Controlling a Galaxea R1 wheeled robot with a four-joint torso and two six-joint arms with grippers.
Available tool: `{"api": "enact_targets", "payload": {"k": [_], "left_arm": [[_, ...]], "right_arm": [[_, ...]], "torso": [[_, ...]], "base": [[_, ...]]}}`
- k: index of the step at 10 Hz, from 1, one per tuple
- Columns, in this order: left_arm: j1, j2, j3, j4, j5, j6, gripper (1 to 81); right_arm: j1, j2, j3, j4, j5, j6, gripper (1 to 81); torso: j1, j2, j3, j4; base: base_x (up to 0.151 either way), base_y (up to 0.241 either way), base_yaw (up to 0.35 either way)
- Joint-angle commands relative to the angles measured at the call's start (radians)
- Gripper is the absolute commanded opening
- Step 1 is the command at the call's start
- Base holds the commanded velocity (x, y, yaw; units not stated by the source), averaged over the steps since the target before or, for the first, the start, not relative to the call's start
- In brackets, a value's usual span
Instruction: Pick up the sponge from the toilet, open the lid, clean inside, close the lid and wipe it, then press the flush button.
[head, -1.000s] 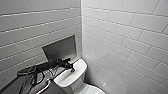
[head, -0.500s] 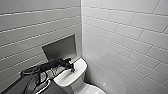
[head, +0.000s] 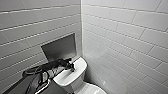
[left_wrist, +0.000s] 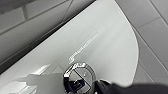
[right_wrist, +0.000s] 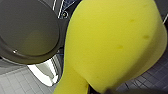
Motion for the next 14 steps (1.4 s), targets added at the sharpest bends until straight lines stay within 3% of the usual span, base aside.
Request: {"api": "enact_targets", "payload": {"k": [1, 3, 6, 7, 8, 14], "left_arm": [[-0.175, -0.01, -0.029, 0.04, 0.014, 0.016, 1.0], [-0.169, -0.01, -0.061, 0.049, -0.009, 0.017, 1.0], [-0.145, -0.005, -0.069, 0.071, -0.014, 0.017, 1.0], [-0.137, 0.001, -0.069, 0.075, -0.018, 0.017, 1.0], [-0.134, 0.012, -0.072, 0.086, -0.031, 0.017, 1.0], [-0.109, 0.113, -0.166, 0.151, -0.034, 0.017, 1.0]], "right_arm": [[-0.012, -0.021, 0.042, 0.005, -0.073, -0.001, 1.0], [-0.029, -0.019, 0.035, 0.002, -0.029, -0.003, 1.0], [-0.027, -0.015, 0.038, -0.001, -0.029, -0.003, 1.0], [-0.027, -0.012, 0.036, -0.001, -0.029, -0.003, 1.0], [-0.027, -0.009, 0.033, -0.002, -0.029, -0.003, 1.0], [-0.026, 0.013, 0.007, -0.002, -0.029, -0.003, 1.0]], "torso": [[0.0, 0.0, 0.0, 0.0], [0.0, 0.0, 0.0, 0.0], [0.0, 0.0, 0.0, 0.0], [0.0, 0.0, -0.053, 0.0], [0.0, 0.0, -0.003, 0.0], [0.0, 0.0, -0.024, 0.0]], "base": [[0.0, 0.0, 0.0], [0.0, 0.0, 0.0], [0.0, 0.0, 0.0], [0.0, 0.0, 0.0], [0.0, 0.0, 0.0], [0.0, 0.0, 0.0]]}}
